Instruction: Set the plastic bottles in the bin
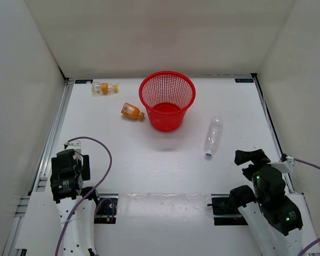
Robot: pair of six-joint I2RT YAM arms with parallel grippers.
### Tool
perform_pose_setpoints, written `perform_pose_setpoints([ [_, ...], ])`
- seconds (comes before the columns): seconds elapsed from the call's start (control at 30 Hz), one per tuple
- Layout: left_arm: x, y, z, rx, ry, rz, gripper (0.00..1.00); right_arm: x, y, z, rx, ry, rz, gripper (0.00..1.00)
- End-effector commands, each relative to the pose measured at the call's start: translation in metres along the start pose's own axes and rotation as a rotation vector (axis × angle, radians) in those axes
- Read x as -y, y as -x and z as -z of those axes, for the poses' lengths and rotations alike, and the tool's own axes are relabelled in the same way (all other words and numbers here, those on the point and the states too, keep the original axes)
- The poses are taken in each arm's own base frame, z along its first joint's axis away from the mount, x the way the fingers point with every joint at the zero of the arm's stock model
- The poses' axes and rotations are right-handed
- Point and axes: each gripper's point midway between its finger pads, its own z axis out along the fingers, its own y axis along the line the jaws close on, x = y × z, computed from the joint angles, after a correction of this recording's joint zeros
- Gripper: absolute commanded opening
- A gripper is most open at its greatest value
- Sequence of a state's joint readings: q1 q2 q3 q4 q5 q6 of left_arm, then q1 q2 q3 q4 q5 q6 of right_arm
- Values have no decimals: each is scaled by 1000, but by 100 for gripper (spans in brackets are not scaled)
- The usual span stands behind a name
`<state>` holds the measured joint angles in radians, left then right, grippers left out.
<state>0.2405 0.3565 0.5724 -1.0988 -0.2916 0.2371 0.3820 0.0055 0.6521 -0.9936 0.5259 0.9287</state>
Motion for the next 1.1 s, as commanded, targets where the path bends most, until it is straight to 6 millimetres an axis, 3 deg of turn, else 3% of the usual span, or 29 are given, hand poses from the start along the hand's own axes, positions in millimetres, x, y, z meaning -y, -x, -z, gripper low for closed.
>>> perform_pose_setpoints([
  [0.0, -3, 10, 7, 37, -1, 5, 100, -4, 5, 1, 10, 1, -8, 100],
  [0.1, -15, 9, 9, 37, 79, 78, 100, -11, -7, -7, -69, -2, 75, 100],
  [0.17, -29, 10, 14, 37, 163, 141, 100, -22, -22, -22, -167, -11, 189, 100],
  [0.2, -30, 11, 16, 32, 163, 139, 100, -23, -37, -34, -266, -66, 254, 100],
  [0.27, -29, 11, 16, 32, 148, 101, 100, -30, -57, -40, -431, -101, 323, 100],
  [0.3, -28, 12, 16, 32, 137, 74, 100, -24, -75, -51, -563, -197, 378, 100],
  [0.33, -28, 12, 16, 33, 128, 46, 100, -44, -75, -55, -616, -166, 397, 100],
  [0.4, -32, 17, 15, 43, 146, 20, 100, -47, -95, -72, -771, -211, 453, 100],
  [0.5, -38, 26, 21, 51, 159, 25, 100, -50, -79, -108, -699, -282, 461, 100],
  [0.63, -40, 32, 23, 63, 162, 29, 100, -68, -79, -147, -709, -182, 320, 100],
  [0.67, -41, 33, 25, 76, 166, 24, 100, -57, -86, -158, -747, -223, 286, 100],
  [0.73, -40, 36, 23, 106, 161, 24, 100, -62, -86, -175, -757, -230, 277, 100],
  [0.77, -39, 40, 24, 131, 155, 19, 100, -52, -95, -186, -795, -276, 274, 100],
  [0.93, -32, 28, 9, 75, 133, -43, 100, -46, -124, -215, -894, -318, 349, 100],
  [1.07, -31, 36, 1, 84, 127, -65, 100, -34, -130, -224, -909, -382, 288, 99],
])
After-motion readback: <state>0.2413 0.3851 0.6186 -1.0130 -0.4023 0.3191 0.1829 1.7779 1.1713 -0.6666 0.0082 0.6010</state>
